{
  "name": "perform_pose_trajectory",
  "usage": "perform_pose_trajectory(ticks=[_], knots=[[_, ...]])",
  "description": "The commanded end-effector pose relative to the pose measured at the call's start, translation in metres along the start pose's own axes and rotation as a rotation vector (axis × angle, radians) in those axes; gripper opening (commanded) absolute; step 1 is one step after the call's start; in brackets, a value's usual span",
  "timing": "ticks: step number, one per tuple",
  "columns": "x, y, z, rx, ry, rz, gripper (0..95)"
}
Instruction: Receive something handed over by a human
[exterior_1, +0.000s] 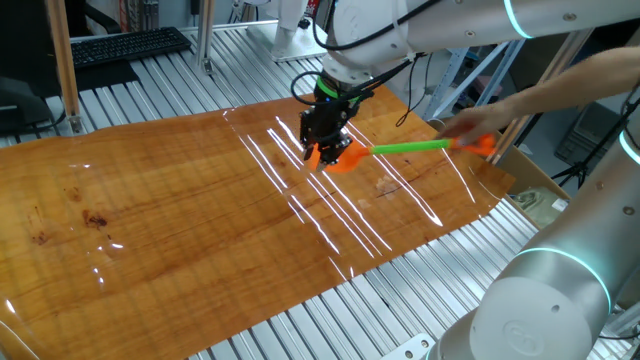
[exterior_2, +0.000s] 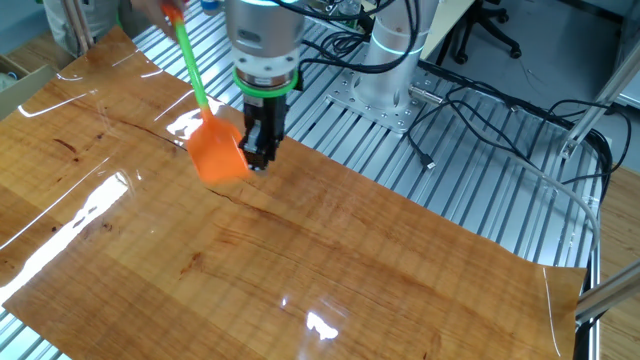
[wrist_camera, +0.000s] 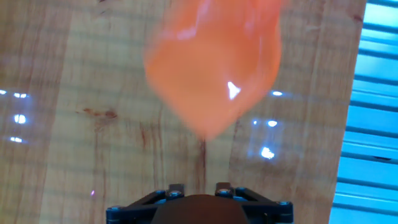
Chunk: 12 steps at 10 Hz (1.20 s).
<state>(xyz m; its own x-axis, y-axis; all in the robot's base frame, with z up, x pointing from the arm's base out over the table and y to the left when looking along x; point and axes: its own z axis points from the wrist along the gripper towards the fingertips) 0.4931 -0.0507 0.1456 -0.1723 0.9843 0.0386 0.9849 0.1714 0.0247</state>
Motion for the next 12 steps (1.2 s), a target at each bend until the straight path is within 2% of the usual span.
perform_pose_trajectory(ticks=[1,3,4,8,9,10,11,12], knots=[[-0.005,-0.002,0.003,0.003,0.002,-0.021,76.0],[-0.007,-0.005,0.005,0.004,0.013,-0.022,76.0],[-0.006,-0.005,0.009,0.000,0.022,-0.011,95.0],[-0.004,-0.006,0.017,-0.004,0.020,-0.003,95.0],[-0.003,-0.007,0.018,-0.006,0.018,-0.015,76.0],[-0.003,-0.008,0.018,0.001,0.017,-0.033,19.0],[-0.003,-0.008,0.018,-0.002,0.012,-0.055,0.0],[-0.003,-0.008,0.018,-0.002,0.005,-0.072,0.0]])
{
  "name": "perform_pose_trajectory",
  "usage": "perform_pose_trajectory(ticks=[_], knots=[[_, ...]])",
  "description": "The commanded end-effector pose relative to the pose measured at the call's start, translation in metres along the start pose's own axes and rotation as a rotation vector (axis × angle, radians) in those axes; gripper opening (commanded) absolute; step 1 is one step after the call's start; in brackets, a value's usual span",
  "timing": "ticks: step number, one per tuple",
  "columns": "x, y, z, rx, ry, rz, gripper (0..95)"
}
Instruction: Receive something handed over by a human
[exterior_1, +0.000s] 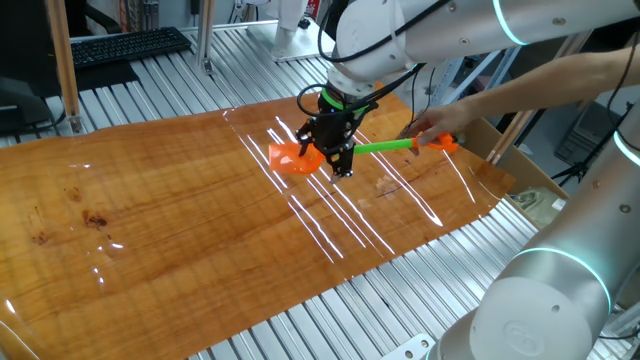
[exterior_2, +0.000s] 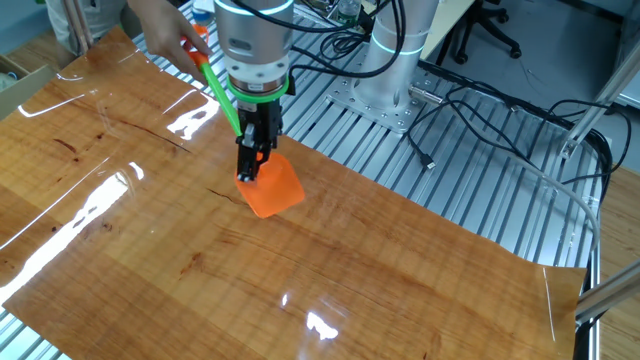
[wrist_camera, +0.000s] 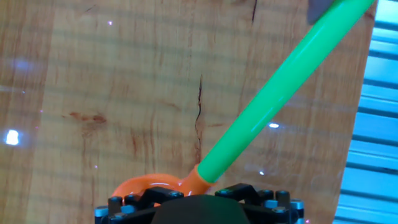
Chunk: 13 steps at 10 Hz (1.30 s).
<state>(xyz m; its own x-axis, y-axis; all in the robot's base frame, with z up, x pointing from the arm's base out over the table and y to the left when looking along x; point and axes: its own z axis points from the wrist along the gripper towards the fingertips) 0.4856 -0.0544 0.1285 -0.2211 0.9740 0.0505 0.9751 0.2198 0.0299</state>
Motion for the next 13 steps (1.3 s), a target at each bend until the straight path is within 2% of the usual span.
perform_pose_trajectory(ticks=[1,3,10,13], knots=[[-0.0003,0.0006,0.0008,0.002,-0.020,-0.043,0.0],[-0.0002,0.0006,0.0008,0.003,-0.036,-0.065,0.0],[0.0001,0.0007,0.0006,0.000,-0.054,-0.101,0.0],[0.0013,-0.0007,-0.0060,0.011,-0.061,-0.147,0.0]])
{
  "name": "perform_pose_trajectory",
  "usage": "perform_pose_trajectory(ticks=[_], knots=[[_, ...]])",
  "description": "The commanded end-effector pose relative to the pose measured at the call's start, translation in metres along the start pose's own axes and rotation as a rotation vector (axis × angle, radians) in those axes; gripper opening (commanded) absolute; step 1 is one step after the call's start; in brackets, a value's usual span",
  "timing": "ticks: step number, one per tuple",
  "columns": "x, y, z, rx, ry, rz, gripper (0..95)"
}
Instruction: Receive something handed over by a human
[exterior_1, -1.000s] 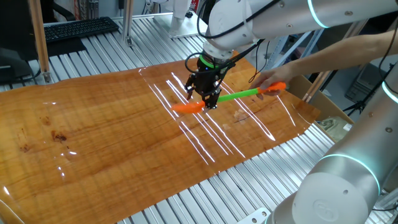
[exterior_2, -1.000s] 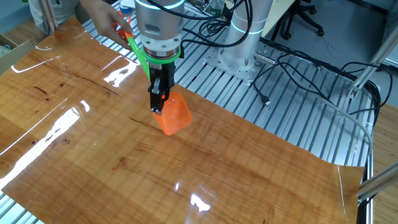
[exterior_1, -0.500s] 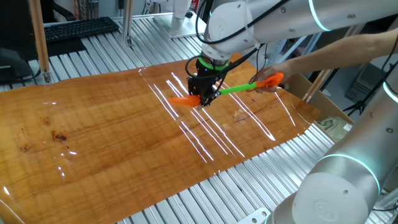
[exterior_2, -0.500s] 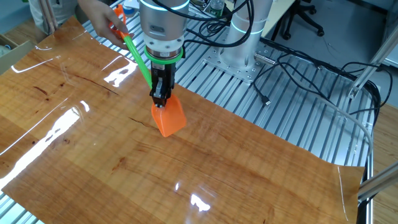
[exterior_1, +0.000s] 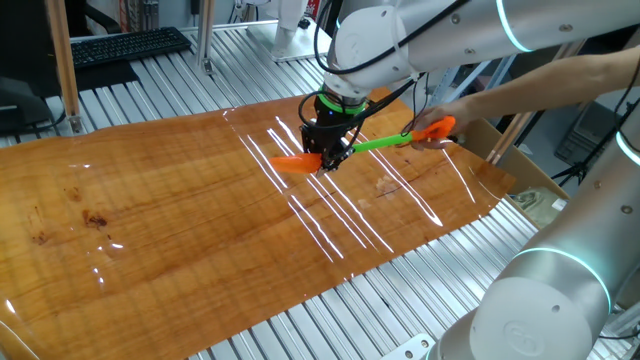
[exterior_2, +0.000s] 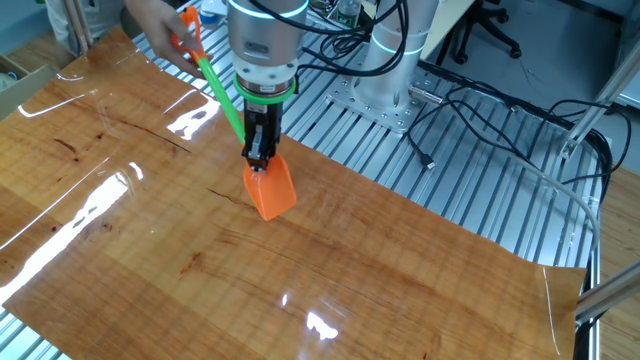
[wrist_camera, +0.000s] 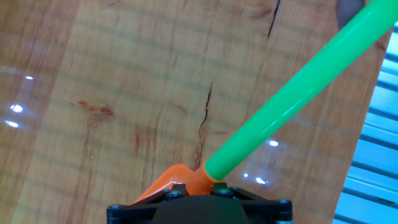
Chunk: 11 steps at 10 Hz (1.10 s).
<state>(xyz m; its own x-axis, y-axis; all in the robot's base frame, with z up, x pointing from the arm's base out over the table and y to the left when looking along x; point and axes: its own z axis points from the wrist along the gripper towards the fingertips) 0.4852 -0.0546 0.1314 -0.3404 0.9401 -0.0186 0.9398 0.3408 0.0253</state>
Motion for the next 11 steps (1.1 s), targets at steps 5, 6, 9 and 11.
perform_pose_trajectory(ticks=[5,6,9,11], knots=[[0.004,-0.004,-0.020,0.018,-0.011,-0.487,0.0],[0.005,-0.005,-0.022,0.024,-0.018,-0.697,0.0],[0.007,-0.003,-0.020,-0.001,0.022,-1.020,0.0],[0.012,0.002,-0.014,0.008,0.031,-1.099,0.0]])
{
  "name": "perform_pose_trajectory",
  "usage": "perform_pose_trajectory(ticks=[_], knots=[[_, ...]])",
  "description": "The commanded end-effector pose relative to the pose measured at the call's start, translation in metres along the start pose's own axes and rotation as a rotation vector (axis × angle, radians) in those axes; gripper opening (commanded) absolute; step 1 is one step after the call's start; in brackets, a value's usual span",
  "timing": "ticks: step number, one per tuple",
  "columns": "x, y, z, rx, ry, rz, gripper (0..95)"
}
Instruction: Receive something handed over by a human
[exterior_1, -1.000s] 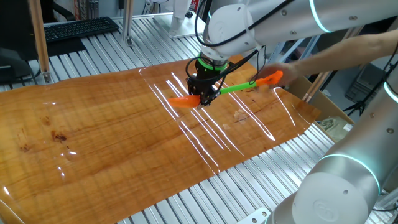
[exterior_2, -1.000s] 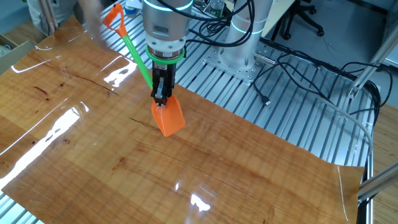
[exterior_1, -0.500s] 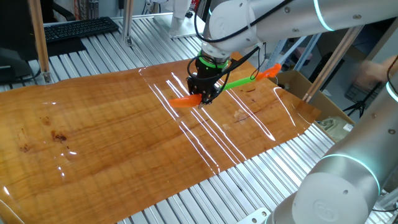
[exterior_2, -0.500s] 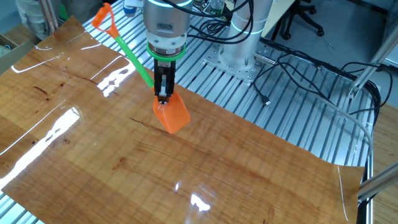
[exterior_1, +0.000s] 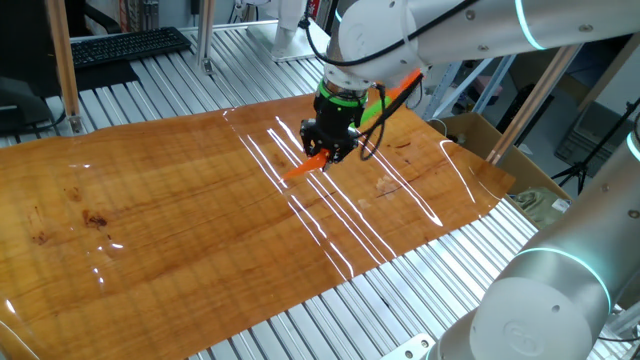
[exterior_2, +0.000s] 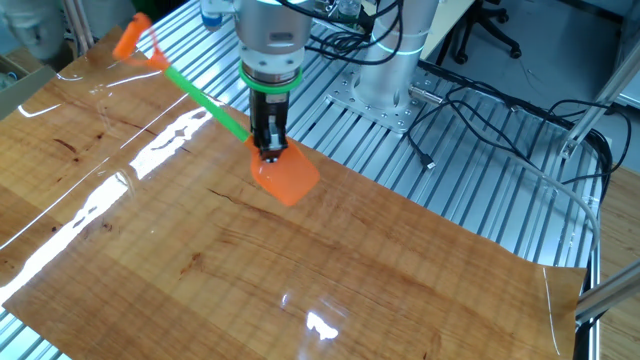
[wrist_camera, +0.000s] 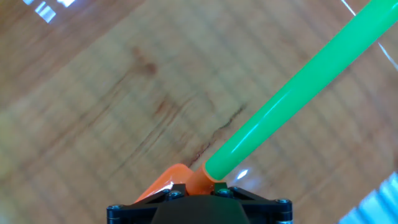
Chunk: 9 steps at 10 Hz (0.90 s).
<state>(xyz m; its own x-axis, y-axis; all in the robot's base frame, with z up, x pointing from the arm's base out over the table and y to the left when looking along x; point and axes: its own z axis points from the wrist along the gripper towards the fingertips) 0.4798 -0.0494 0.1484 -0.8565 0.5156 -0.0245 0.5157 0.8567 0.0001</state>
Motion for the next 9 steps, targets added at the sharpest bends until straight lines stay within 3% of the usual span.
perform_pose_trajectory(ticks=[1,5,9], knots=[[0.003,0.016,0.011,-0.005,0.039,-0.438,0.0],[0.003,0.026,0.030,-0.008,0.043,-0.484,0.0],[0.003,0.031,0.040,-0.008,0.044,-0.481,0.0]])
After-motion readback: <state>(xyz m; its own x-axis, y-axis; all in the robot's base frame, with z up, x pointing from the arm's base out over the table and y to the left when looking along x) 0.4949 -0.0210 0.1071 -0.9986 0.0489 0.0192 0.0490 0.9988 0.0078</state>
